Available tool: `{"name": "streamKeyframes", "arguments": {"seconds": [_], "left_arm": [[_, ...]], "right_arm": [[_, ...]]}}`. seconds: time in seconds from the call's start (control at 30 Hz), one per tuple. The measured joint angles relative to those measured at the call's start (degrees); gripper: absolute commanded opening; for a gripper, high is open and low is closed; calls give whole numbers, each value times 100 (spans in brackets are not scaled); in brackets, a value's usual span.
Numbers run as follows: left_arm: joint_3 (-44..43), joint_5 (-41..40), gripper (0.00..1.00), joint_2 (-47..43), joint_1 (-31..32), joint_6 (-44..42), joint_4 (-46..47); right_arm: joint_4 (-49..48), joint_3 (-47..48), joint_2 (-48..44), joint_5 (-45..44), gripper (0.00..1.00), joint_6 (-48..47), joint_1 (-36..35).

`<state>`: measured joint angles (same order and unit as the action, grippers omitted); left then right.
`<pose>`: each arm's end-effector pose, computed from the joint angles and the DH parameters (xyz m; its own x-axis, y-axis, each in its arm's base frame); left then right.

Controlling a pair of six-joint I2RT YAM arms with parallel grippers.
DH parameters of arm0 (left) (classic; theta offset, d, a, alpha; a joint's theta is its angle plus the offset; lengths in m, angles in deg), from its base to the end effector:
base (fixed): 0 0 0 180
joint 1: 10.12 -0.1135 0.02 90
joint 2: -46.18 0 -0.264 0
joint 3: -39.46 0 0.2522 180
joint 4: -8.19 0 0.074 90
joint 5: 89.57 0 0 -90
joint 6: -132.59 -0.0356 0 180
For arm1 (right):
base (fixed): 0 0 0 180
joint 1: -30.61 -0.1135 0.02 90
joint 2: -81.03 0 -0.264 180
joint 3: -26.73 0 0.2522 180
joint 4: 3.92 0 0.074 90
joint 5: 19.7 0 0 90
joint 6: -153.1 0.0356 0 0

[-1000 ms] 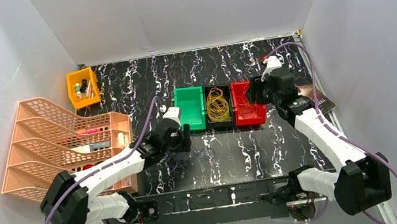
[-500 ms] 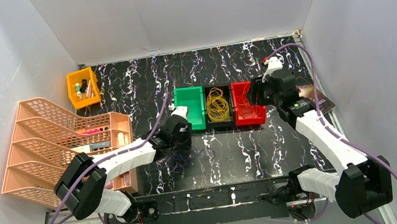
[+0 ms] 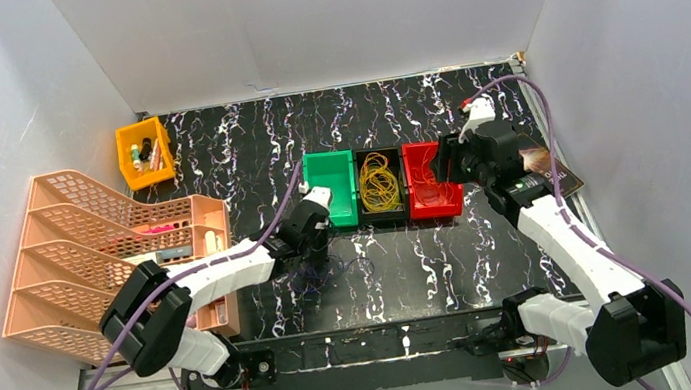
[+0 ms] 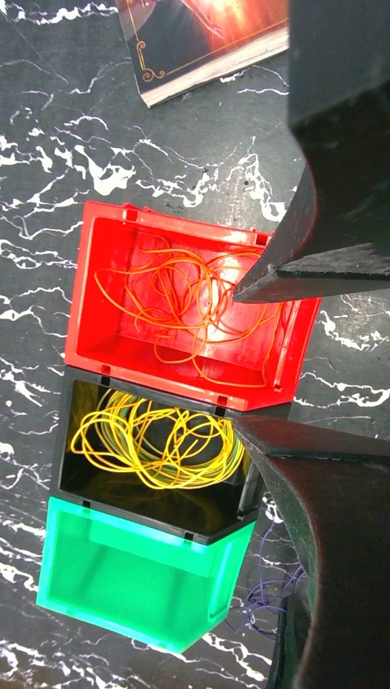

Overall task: Untangle the cables
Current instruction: Untie the cable.

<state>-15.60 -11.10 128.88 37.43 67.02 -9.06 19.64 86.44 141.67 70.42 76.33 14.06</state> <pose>0.1990 -0.2070 0.1815 -0.6932 0.1574 -0.7034 0.3742 0.9126 -0.1646 0.2324 0.0691 0.2941 -0.4524 0.1043 -0.8857 -0.1881 0.9596 0.2091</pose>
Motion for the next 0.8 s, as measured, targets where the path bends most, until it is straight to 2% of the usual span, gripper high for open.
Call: {"name": "streamKeyframes", "arguments": {"seconds": [0.17, 0.37, 0.47, 0.6, 0.8], "left_arm": [[-109, -13, 0, -321, 0, -321, -299], [-304, -11, 0, -1545, 0, -660, -708], [-546, 22, 0, -2188, -2, -813, -905], [-1045, 39, 0, -2597, -2, -935, -1178], [-1840, 101, 0, -2645, -2, -1027, -1598]], "right_arm": [[-24, -2, -319, -68, 62, 9, 0], [-643, -439, -1029, -24, 63, 72, 0], [-1141, -852, -1379, 170, 75, 160, 0], [-1390, -1001, -1445, 863, 75, 105, 4], [-1781, -997, -1440, 2369, 75, 26, 4]]}}
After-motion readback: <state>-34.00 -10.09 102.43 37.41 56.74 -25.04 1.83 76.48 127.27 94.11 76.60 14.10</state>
